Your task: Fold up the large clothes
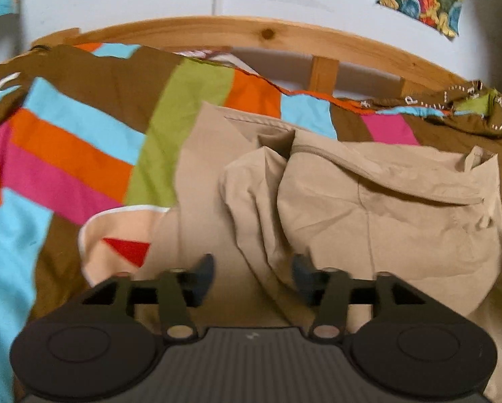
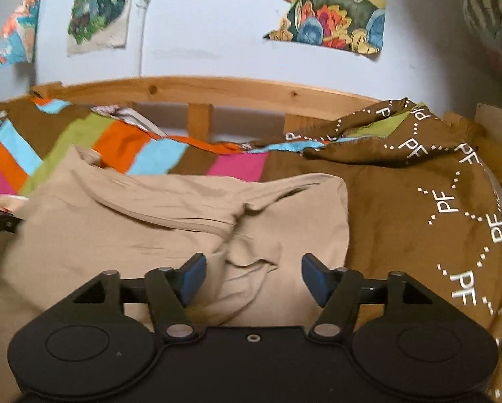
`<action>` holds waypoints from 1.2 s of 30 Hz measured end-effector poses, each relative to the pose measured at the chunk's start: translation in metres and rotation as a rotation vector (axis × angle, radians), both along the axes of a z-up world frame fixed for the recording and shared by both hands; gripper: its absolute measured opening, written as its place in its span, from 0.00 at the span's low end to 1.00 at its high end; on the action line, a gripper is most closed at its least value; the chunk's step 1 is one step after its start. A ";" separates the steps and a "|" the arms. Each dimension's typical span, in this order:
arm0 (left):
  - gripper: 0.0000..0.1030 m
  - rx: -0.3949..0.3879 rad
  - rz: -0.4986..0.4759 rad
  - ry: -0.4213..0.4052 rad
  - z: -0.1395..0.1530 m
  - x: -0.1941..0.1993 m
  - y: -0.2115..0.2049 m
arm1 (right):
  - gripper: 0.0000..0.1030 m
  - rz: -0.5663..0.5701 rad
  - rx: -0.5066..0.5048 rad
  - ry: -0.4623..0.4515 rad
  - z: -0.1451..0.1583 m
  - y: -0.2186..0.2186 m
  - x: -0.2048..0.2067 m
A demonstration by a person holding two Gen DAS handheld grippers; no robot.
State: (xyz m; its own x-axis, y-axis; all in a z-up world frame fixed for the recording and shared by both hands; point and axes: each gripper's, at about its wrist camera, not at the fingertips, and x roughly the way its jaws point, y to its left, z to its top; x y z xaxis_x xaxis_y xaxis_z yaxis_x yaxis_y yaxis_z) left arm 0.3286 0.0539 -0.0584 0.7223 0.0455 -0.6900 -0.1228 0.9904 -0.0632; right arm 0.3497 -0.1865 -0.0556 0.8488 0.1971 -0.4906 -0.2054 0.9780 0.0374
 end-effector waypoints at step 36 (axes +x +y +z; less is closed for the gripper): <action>0.99 0.094 -0.097 0.243 0.017 -0.235 0.021 | 0.99 0.130 -0.146 0.186 -0.020 0.080 -0.282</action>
